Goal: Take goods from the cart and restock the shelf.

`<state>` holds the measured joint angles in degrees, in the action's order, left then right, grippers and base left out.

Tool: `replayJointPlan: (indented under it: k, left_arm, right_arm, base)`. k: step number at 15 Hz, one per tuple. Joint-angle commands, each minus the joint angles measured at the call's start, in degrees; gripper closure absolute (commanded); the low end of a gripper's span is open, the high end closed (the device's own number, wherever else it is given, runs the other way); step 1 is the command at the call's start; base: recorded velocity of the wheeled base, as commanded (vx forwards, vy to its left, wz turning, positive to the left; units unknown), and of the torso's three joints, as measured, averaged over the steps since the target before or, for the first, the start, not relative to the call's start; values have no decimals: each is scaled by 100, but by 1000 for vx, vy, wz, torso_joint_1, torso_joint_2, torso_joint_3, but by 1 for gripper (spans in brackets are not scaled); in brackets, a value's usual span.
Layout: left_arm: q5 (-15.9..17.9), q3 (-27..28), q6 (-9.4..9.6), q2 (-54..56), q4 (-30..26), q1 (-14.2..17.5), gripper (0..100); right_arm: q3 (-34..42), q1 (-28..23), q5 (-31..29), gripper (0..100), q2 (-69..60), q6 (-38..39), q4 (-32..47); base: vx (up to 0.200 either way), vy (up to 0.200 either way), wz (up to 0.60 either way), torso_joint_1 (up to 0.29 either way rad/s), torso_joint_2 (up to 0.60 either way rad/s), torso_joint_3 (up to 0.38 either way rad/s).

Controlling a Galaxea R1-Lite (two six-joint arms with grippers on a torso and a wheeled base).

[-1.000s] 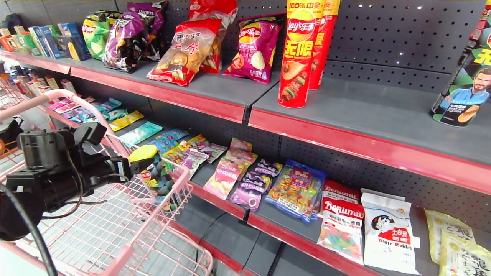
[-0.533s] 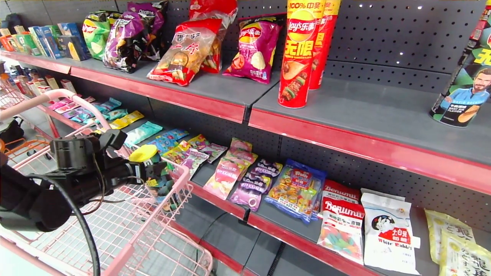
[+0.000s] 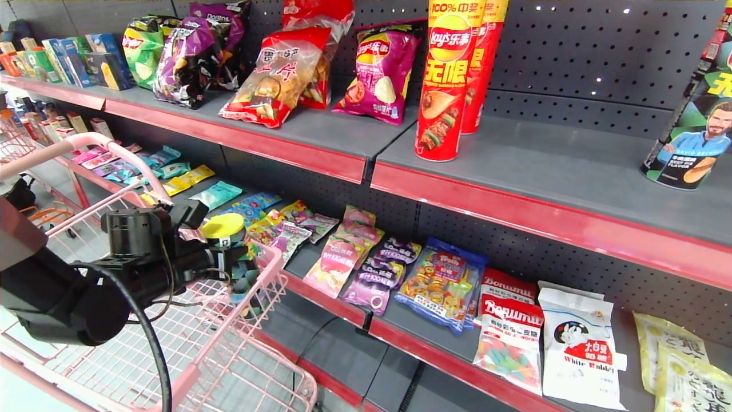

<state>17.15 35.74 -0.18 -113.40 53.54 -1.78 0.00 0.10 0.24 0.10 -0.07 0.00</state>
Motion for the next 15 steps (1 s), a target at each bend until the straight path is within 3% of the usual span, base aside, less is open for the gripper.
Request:
replayJointPlan:
  k: [1,2,7,9,11,13,15]
  left_arm:
    - [7,-32,-34,652,-248,37,100]
    - [7,-24,-43,854,-406,46,100]
    - [526,434,-175,3781,-3421,380,100]
    - [746,398,-210,4537,-3631,398,100]
    - [737,442,-201,5179,-3974,398,100]
    - [684,434,-201,5407,-4036,398,100]
    - [368,416,-175,5732,-4027,398,100]
  right_arm:
    - [0,8,2,0,-1,7,-9]
    - [0,8,2,0,-1,7,-9]
    - [0,8,2,0,-1,-1,-9]
    - [0,8,2,0,-1,7,0]
    - [0,8,2,0,-1,16,0]
    - [0,8,2,0,-1,16,-9]
    - [0,8,2,0,-1,25,0]
  base:
    - [0,0,0,0,0,0]
    - [0,0,0,0,0,0]
    - [0,0,0,0,0,0]
    - [0,0,0,0,0,0]
    - [0,0,0,0,0,0]
    - [0,0,0,0,0,0]
    - [0,0,0,0,0,0]
